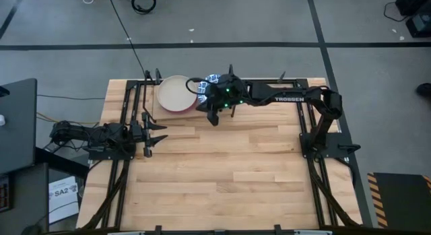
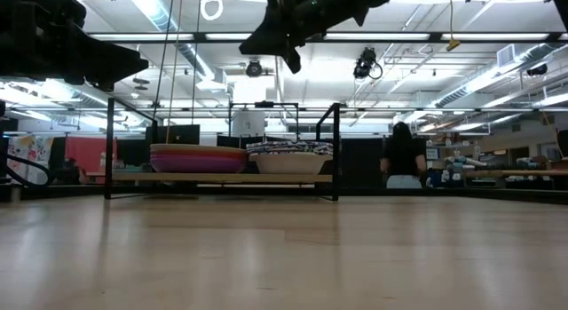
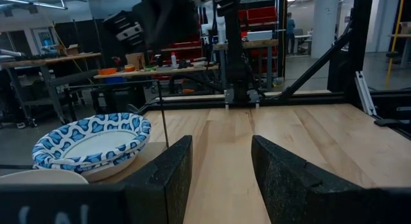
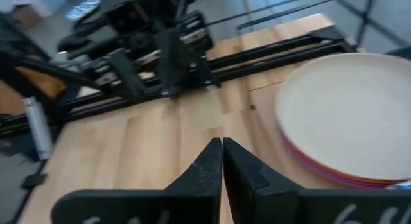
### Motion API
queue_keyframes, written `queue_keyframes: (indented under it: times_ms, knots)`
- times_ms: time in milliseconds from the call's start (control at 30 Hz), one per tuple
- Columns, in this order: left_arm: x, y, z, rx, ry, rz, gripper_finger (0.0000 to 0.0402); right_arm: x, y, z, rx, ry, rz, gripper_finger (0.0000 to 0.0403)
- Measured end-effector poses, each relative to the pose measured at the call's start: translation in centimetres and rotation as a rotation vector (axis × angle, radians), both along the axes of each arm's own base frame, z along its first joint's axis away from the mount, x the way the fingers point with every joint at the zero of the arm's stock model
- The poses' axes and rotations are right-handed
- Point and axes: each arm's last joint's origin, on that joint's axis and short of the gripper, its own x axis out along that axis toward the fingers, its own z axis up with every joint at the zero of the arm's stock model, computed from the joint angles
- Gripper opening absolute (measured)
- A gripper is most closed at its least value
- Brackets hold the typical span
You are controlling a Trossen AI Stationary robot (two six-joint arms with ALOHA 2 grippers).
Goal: Place and stack plates onto a shelf
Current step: Return to Home Position
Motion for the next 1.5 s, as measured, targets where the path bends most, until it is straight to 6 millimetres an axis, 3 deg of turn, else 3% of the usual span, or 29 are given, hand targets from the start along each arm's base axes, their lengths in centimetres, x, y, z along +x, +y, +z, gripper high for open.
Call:
queue_keyframes:
  times_ms: [300, 600, 833, 1100, 1300, 1500]
  knots:
    - [0.0, 0.0, 0.0, 0.000, 0.000, 0.000, 0.0167, -0.5, 0.9, 0.8, 0.074, -0.013, 0.109, 0.0007]
    - [0.0, 0.0, 0.0, -0.005, 0.000, 0.000, 0.0167, -4.3, 1.7, 5.9, 0.047, -0.104, 0.116, 0.0022]
    - [0.0, 0.0, 0.0, -0.005, 0.000, 0.000, 0.0167, -9.5, 2.7, 10.5, 0.013, -0.178, 0.118, 0.0014]
    - [0.0, 0.0, 0.0, -0.005, 0.000, 0.000, 0.0167, -16.7, 4.3, 14.9, -0.014, -0.271, 0.119, 0.0015]
    - [0.0, 0.0, 0.0, -0.005, 0.000, 0.000, 0.0167, -22.6, 5.7, 17.0, -0.030, -0.325, 0.121, 0.0014]
    - [0.0, 0.0, 0.0, -0.005, 0.000, 0.000, 0.0167, -27.8, 6.7, 17.5, -0.054, -0.326, 0.082, 0.0014]
